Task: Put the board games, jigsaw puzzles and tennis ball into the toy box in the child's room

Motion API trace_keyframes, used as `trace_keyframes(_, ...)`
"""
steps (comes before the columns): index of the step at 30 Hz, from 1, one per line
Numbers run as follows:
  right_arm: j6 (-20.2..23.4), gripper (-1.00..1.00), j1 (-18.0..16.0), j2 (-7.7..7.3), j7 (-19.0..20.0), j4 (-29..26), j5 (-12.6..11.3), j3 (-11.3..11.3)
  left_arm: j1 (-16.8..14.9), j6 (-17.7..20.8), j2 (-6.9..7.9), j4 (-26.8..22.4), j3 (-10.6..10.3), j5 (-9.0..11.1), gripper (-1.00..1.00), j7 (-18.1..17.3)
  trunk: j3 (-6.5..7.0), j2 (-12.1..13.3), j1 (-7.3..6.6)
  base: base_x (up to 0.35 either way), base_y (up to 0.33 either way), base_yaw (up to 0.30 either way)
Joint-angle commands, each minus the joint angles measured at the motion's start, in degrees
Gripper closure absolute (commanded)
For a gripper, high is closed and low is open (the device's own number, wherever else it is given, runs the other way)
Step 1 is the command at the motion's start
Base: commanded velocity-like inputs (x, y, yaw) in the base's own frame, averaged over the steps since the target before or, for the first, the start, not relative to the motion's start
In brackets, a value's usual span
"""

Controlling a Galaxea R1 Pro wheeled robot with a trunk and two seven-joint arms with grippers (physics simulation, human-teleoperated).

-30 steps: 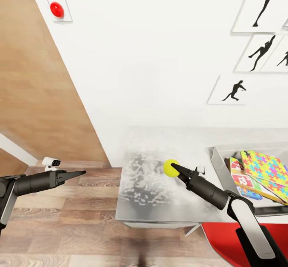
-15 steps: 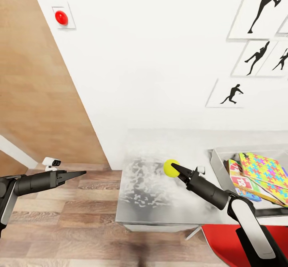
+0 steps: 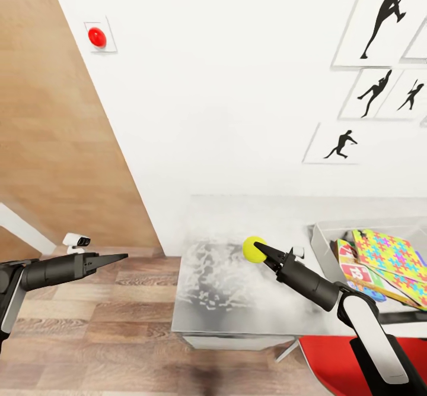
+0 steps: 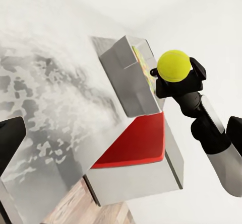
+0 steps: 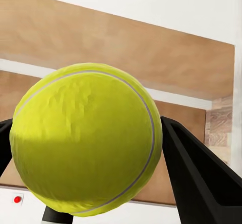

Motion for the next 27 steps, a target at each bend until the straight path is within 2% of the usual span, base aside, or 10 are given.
trace_keyframes(1,0.17,1.00,-0.04,-0.01,0.05,0.00,-0.10,0.01,-0.02,0.61,0.03,-0.01,0.03,-0.05,-1.00,-0.24,0.01,-0.09,0.03,0.000,0.000,0.000)
trace_keyframes(27,0.14,1.00,-0.04,0.10,0.03,0.00,-0.10,0.00,0.04,0.61,0.02,-0.07,0.03,0.03,-1.00,-0.24,2.49,-0.09,0.03,0.000,0.000,0.000)
